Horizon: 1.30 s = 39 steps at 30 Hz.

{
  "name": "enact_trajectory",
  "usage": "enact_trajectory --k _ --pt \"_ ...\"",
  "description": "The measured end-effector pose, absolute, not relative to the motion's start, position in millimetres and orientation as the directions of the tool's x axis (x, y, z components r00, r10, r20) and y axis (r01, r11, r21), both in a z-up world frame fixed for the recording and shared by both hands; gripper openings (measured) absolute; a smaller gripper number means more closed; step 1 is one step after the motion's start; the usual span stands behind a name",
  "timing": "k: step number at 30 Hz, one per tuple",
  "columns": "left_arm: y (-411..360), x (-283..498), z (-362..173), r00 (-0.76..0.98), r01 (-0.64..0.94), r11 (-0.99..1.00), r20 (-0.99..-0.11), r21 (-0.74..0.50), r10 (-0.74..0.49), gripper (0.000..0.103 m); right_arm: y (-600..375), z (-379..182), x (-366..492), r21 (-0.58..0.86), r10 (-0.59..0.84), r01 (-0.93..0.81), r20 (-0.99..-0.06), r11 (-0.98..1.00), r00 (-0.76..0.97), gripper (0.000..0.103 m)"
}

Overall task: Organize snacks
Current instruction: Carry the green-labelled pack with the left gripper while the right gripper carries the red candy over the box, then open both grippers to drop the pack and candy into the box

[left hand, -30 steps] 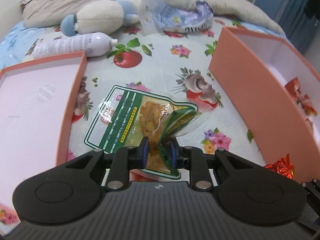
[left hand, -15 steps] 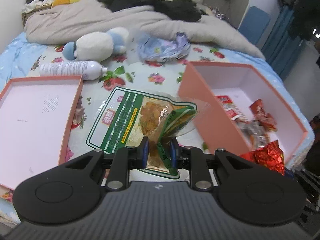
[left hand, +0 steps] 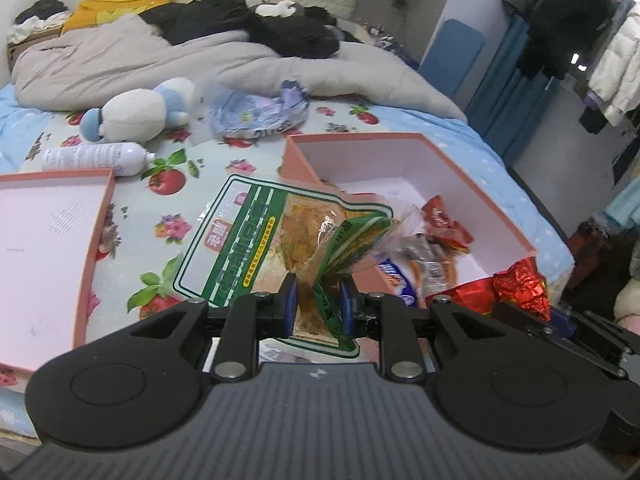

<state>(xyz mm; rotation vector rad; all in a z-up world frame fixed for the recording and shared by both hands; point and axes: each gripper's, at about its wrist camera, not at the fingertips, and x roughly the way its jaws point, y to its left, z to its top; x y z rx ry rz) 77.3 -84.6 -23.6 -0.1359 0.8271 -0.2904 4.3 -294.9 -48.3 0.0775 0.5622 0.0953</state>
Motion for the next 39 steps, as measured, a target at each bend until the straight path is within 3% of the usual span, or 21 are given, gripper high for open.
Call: enact_trajectory --k 14,27,39 --pt "-141 68 -26 0.555 0.272 0.909 -0.72 -0.316 -0.417 0.025 -331 -44 5 0.134 0.047 0.035 -0.566 0.99 0.823 0.025" --pt "-186 166 -42 0.494 0.303 0.889 -0.741 -0.344 -0.455 0.025 -363 -55 85 0.151 0.028 0.079 -0.597 0.985 0.801 0.025" --pt "-225 256 -86 0.417 0.313 0.881 -0.782 -0.355 -0.464 0.025 -390 -100 169 0.163 0.04 0.094 -0.669 0.982 0.742 0.025"
